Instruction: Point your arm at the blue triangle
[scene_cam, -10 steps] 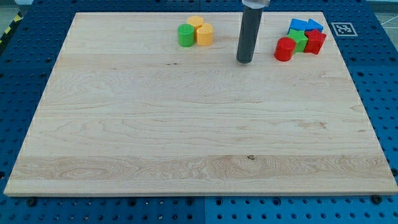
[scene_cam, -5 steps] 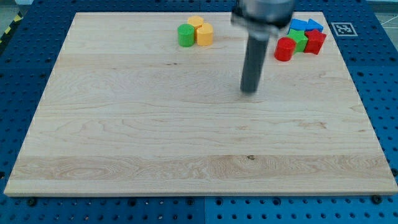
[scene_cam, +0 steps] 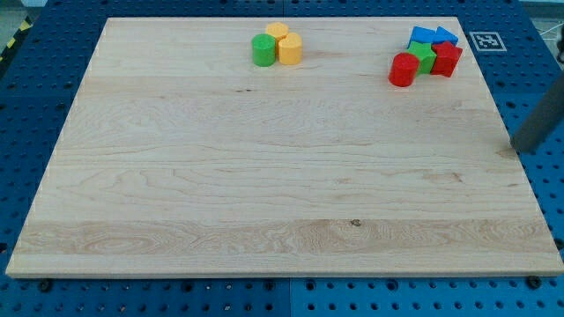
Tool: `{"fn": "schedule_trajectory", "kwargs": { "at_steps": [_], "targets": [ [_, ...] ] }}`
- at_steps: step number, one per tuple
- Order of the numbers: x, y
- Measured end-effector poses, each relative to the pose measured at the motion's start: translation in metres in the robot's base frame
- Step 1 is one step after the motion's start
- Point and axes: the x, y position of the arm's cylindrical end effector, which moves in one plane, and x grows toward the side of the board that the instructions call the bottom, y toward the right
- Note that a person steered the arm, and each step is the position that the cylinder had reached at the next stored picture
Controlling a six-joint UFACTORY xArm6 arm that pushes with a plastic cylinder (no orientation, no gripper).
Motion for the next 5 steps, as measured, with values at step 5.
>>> {"fn": "schedule_trajectory", "kwargs": {
  "at_steps": [5],
  "targets": [
    [-0.209,-0.017]
  ]
}}
